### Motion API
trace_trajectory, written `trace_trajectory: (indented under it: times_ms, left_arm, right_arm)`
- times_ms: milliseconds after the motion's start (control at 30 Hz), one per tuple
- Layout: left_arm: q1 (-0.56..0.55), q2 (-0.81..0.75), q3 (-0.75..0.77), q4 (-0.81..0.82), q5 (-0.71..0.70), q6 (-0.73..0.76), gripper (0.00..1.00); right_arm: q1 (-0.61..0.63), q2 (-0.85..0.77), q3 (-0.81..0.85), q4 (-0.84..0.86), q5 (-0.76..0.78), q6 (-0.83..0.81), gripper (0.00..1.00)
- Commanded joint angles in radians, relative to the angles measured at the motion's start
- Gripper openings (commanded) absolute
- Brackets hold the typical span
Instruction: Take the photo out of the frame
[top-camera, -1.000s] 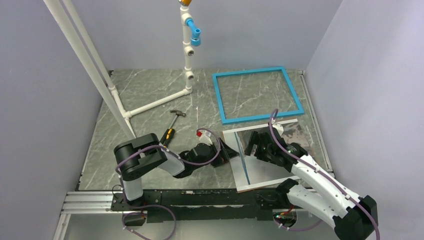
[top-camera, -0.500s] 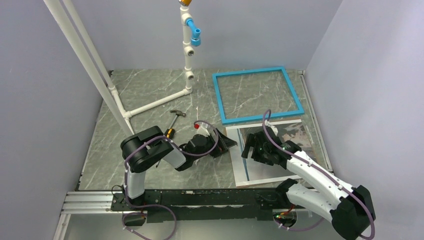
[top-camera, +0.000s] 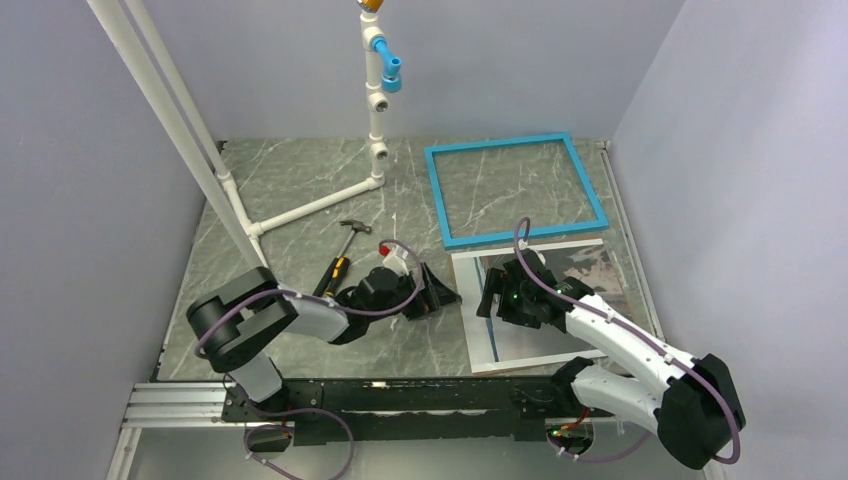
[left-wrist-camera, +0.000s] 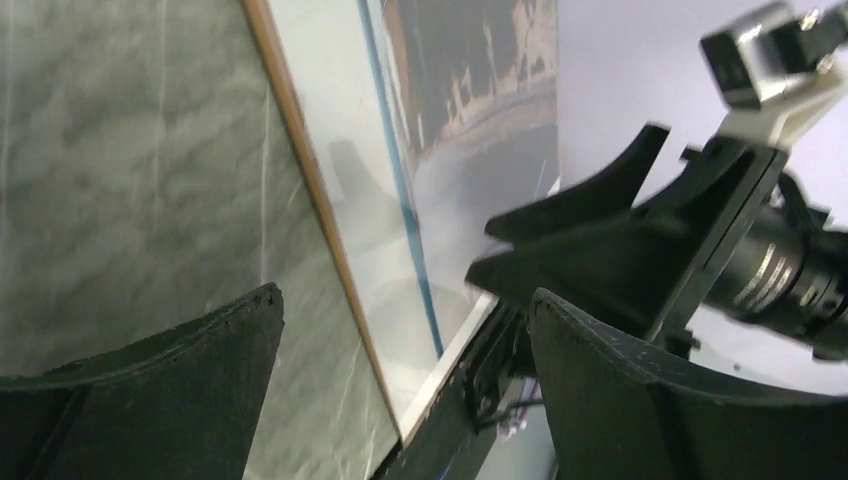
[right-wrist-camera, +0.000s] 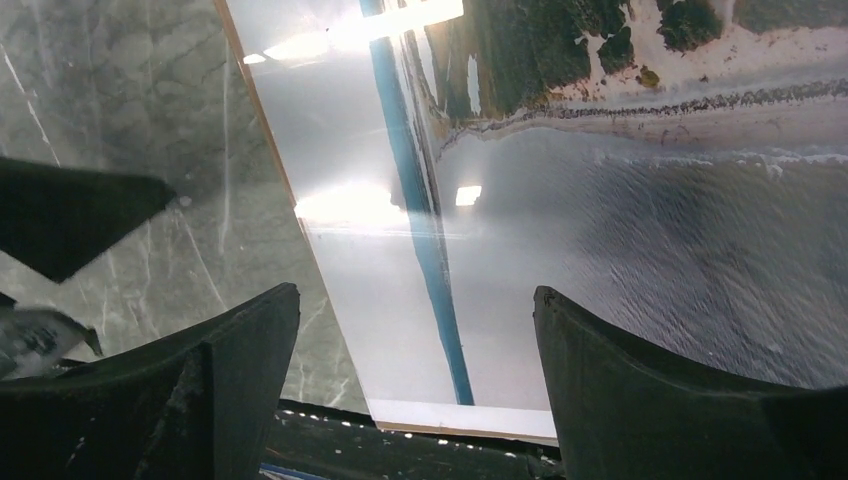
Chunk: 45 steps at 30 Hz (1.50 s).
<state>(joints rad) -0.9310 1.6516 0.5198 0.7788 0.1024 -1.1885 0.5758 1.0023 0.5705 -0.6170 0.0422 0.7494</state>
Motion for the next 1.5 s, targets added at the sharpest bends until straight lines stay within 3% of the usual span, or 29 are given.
trace_trajectory:
  times_ms: [0, 233, 467, 667, 900, 1467]
  left_arm:
    - [-0.048, -0.056, -0.094, 0.062, 0.055, -0.003, 0.94]
    - [-0.232, 0.007, -0.120, 0.237, -0.026, -0.141, 0.91]
    - [-0.366, 0.023, -0.086, 0.143, -0.170, -0.211, 0.91]
    - [-0.399, 0.038, -0.059, 0.116, -0.204, -0.229, 0.91]
    - [-0.403, 0.128, -0.058, 0.225, -0.195, -0.280, 0.91]
    - [-0.408, 0.169, -0.009, 0.278, -0.188, -0.237, 0.91]
  right_arm:
    - [0.000, -0.002, 0.008, 0.039, 0.009, 0.008, 0.87]
    - [-0.001, 0.006, 0.000, 0.043, 0.061, 0.032, 0.87]
    - [-0.001, 0.024, -0.004, 0.045, 0.065, 0.033, 0.87]
    - [-0.001, 0.029, -0.032, 0.066, 0.068, 0.038, 0.87]
    - [-0.001, 0.070, -0.056, 0.102, 0.042, 0.045, 0.87]
    - [-0.001, 0.066, -0.075, 0.123, 0.035, 0.044, 0.87]
